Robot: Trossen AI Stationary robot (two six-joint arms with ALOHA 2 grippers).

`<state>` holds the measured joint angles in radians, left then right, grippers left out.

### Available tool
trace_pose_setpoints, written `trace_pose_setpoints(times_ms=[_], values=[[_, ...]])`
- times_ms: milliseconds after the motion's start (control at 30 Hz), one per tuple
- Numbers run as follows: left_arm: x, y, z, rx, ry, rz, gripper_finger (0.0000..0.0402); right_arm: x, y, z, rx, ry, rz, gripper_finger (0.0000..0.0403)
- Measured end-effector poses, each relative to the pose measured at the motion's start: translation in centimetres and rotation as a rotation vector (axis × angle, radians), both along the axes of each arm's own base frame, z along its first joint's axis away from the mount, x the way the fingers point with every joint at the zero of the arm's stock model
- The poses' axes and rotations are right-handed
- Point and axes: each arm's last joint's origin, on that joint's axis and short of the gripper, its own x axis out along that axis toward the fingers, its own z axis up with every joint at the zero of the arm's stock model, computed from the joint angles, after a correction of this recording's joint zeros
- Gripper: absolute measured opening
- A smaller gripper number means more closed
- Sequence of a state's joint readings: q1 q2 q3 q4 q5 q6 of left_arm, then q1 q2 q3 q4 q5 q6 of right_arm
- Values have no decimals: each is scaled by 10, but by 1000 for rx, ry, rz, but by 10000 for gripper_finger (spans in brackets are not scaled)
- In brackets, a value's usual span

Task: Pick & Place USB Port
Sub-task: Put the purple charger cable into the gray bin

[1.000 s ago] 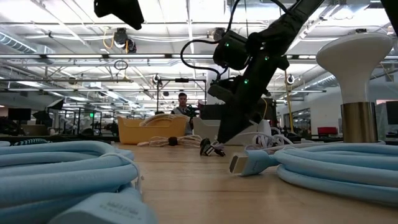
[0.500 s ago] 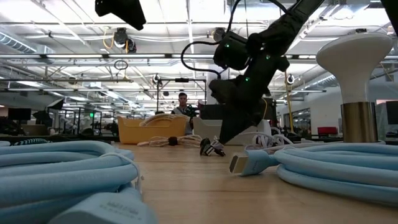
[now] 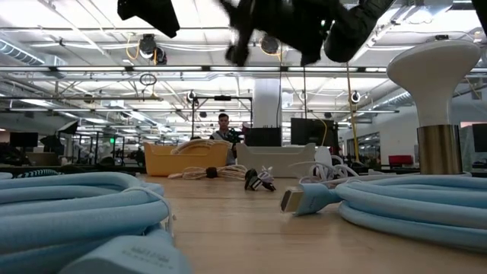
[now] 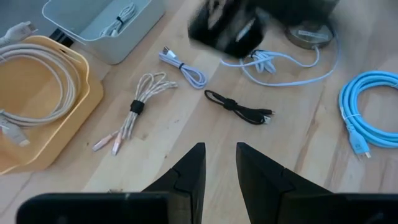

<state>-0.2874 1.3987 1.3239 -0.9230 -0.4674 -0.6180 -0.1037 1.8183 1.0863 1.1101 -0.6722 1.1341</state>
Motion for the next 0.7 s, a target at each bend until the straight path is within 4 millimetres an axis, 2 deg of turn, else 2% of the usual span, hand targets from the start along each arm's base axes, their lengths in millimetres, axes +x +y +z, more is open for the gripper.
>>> trace_pose_setpoints(times_ms=[167, 233, 333, 400, 467, 533, 600, 700], values=[[-2, -1, 1, -39, -2, 11, 93, -17, 1, 39, 407, -304, -115, 71], [-5, -3, 1, -54, 1, 32, 93, -24, -4, 57, 480, -398, -231, 69], [-12, -4, 2, -73, -2, 95, 93, -47, -7, 101, 308, -596, -413, 69], [-15, -2, 5, -93, -30, 154, 93, -58, -12, 132, 140, -618, -523, 67], [-18, -3, 7, -110, -48, 187, 93, -65, -15, 157, -44, -491, -603, 62], [-21, -3, 9, -109, -69, 201, 93, -68, -16, 173, -310, -265, -741, 53], [-24, -4, 9, -101, -64, 212, 93, -77, -10, 186, -565, 10, -917, 42], [-27, -4, 10, -90, -51, 208, 93, -85, -7, 206, -798, 325, -1209, 18]])
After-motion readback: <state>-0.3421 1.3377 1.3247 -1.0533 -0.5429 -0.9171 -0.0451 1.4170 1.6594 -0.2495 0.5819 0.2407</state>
